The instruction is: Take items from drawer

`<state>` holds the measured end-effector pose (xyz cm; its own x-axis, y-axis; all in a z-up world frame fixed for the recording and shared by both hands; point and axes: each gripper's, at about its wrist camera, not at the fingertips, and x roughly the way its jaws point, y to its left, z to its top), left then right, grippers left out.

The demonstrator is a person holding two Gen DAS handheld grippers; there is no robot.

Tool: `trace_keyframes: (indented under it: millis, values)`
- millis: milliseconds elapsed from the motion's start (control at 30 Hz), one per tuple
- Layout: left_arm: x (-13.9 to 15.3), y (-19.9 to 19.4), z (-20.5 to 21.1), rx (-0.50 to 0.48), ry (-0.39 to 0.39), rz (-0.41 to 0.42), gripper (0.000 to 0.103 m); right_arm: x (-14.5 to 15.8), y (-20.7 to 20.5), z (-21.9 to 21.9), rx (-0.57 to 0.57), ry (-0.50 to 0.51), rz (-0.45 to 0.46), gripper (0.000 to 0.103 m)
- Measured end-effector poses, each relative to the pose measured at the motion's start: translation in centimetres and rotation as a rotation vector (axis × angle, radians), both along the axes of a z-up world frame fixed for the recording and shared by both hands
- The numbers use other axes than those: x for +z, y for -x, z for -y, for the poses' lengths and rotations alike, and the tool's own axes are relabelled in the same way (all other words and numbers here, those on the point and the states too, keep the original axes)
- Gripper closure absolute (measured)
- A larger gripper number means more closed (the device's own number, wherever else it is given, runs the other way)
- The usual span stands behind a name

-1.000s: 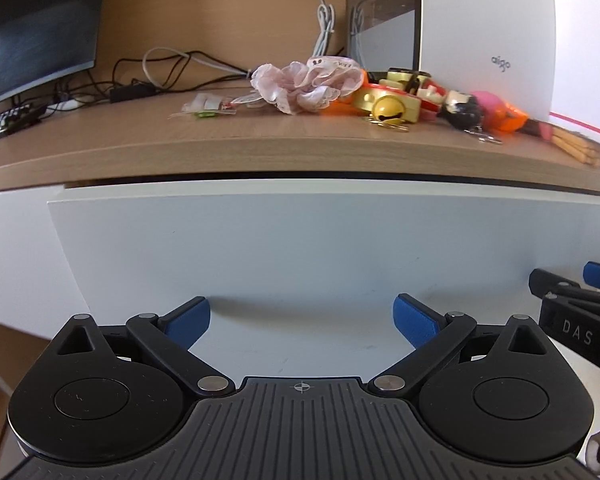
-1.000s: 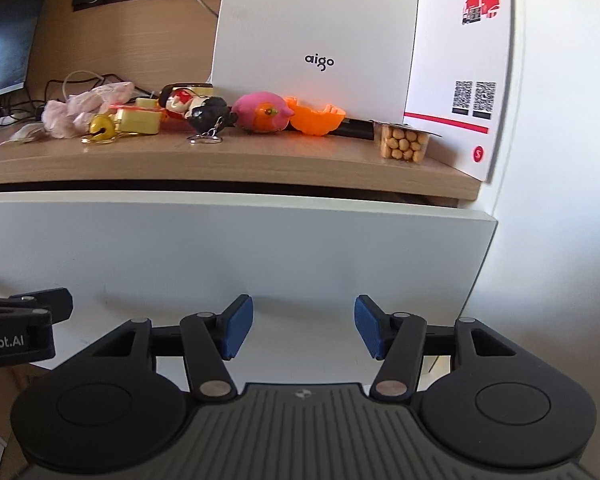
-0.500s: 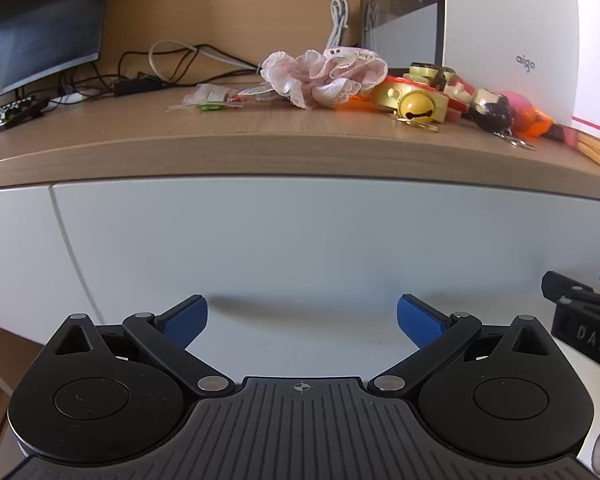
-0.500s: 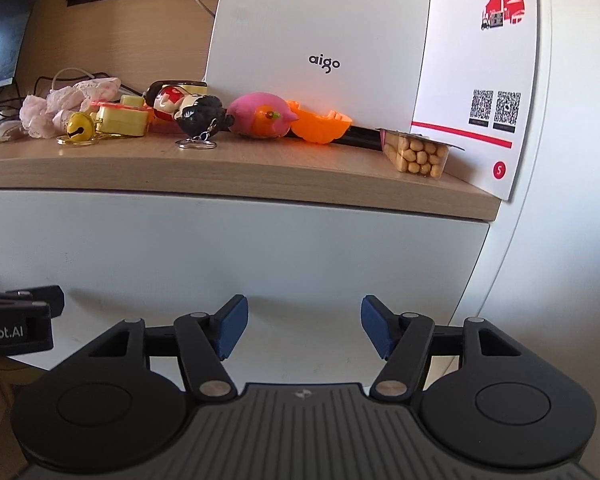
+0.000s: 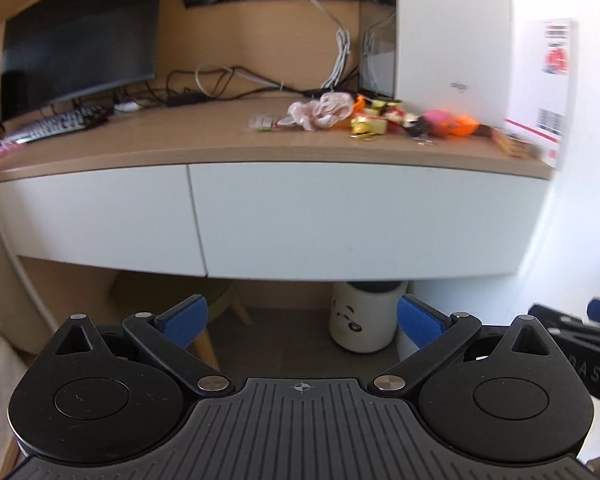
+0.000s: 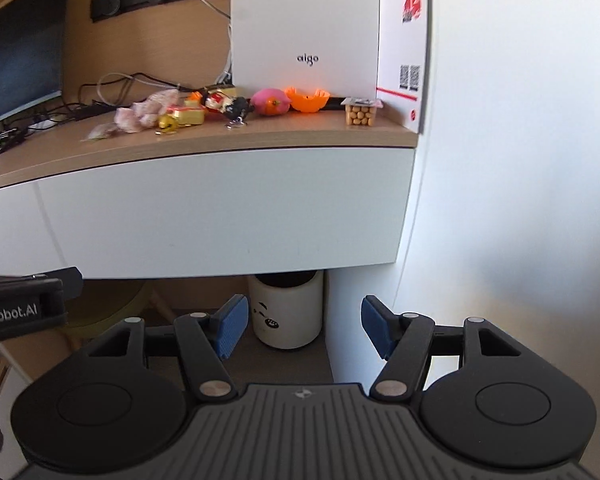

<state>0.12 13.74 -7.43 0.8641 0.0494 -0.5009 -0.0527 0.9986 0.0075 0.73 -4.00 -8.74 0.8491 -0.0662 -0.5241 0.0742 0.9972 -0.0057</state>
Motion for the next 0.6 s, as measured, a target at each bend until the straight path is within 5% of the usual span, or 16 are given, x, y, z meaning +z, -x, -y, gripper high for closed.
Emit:
trace_keyframes:
  millis: [267, 600]
  values:
    - [-0.1, 6.8, 1.2, 0.023, 0.001, -0.027, 0.000, 1.5, 8.4, 0.9, 0.023, 0.087, 0.028, 0.028]
    - [-0.1, 9.7, 0.8, 0.055, -0.022, -0.024, 0.000, 1.2, 11.5, 1.7, 0.038, 0.039, 0.024, 0.020]
